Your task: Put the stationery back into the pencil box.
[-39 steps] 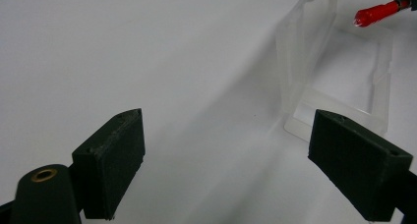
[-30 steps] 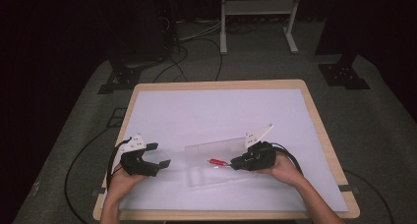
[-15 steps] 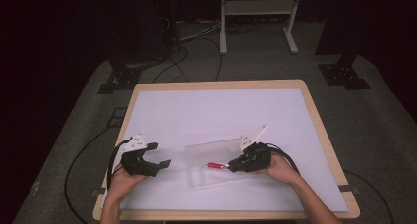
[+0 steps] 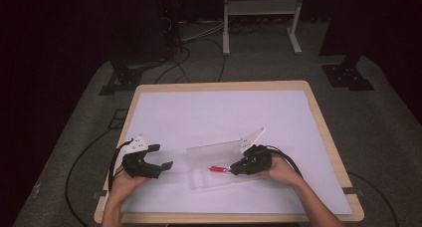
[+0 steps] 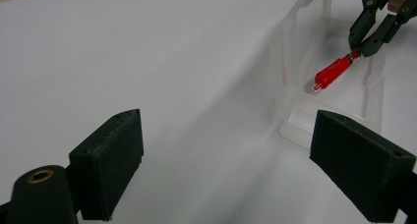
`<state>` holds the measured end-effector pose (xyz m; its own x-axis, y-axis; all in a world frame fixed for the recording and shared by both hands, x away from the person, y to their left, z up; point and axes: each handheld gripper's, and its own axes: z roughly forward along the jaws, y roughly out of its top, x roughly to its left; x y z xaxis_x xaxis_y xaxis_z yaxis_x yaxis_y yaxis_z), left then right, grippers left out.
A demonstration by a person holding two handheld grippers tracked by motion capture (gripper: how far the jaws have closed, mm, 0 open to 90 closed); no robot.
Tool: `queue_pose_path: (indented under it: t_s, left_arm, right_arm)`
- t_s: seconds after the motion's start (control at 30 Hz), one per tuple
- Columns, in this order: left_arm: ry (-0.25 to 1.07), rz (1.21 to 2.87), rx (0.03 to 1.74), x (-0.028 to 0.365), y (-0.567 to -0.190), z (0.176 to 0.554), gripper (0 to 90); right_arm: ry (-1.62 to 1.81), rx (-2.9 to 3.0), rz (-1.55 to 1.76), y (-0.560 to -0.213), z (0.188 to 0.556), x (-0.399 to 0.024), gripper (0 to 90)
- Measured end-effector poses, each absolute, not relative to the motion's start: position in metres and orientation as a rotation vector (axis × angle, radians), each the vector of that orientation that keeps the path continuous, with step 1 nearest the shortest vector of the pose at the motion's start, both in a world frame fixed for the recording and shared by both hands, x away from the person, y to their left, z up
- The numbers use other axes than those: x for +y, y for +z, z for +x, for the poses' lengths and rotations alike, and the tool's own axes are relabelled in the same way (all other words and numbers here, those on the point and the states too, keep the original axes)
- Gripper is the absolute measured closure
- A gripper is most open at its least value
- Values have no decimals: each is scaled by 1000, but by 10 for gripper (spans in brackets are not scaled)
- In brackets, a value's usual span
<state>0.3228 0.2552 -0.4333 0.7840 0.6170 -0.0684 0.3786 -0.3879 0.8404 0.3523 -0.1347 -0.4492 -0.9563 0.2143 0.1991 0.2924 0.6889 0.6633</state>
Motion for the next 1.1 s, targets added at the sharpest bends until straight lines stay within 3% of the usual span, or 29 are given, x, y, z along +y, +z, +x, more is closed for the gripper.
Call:
queue_pose_path:
  t_s: [1.1]
  left_arm:
    - [314, 2020, 745, 254, -434, 322, 122]
  right_arm:
    - [-1113, -2764, -465, -461, 356, -136, 776]
